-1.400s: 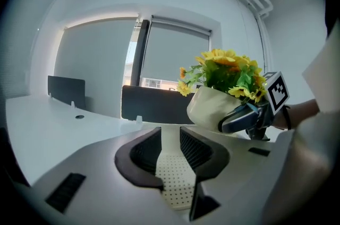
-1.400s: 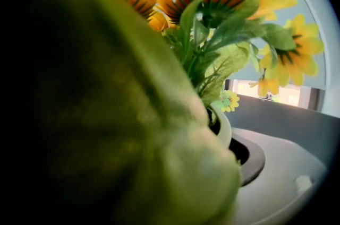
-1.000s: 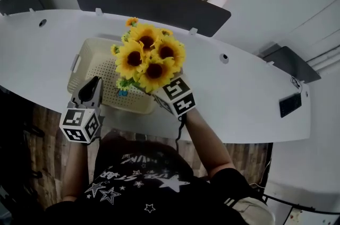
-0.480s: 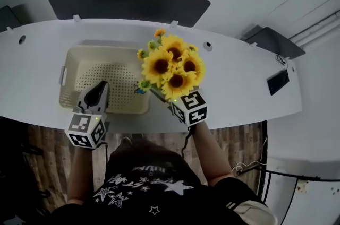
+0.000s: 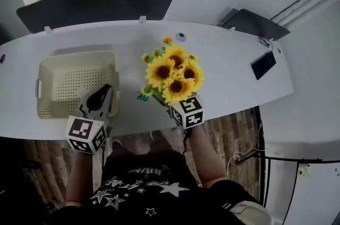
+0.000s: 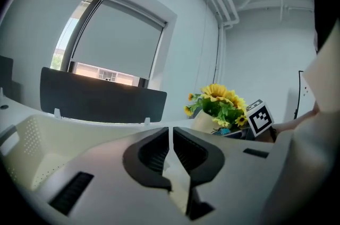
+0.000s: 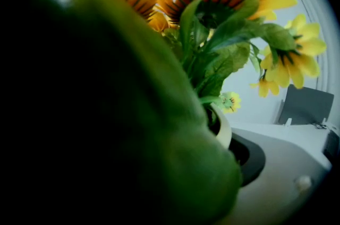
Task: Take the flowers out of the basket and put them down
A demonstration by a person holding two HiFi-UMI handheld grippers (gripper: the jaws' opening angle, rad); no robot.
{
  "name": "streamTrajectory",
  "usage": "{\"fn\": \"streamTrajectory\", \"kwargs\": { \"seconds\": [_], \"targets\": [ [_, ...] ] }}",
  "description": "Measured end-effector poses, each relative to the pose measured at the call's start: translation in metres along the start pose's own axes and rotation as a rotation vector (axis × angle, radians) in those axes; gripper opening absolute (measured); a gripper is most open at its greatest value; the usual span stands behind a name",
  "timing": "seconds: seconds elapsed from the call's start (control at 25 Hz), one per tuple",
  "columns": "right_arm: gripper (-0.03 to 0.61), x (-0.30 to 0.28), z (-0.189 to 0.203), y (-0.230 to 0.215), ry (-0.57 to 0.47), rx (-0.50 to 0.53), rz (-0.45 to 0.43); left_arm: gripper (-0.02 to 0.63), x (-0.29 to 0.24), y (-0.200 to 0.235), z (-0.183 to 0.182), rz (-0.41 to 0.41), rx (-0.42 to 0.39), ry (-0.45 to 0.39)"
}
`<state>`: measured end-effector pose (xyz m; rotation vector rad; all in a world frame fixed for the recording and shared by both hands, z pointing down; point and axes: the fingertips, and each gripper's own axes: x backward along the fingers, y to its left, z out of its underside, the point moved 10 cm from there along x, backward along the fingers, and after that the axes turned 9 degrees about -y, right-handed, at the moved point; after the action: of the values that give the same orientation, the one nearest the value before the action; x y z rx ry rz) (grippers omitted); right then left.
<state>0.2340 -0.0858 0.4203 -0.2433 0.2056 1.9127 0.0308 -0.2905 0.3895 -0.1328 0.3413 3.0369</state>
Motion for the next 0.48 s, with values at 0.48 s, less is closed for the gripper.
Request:
{"fn": "streamTrajectory", "kwargs": {
  "seconds": [0.48],
  "targets": [
    [0.525,0.023,0.062,-0.098,0.075,0.063,-0.197,0.031,-0.081,-0.109,0.035,-0.098,-0.022,0.013]
  ]
}}
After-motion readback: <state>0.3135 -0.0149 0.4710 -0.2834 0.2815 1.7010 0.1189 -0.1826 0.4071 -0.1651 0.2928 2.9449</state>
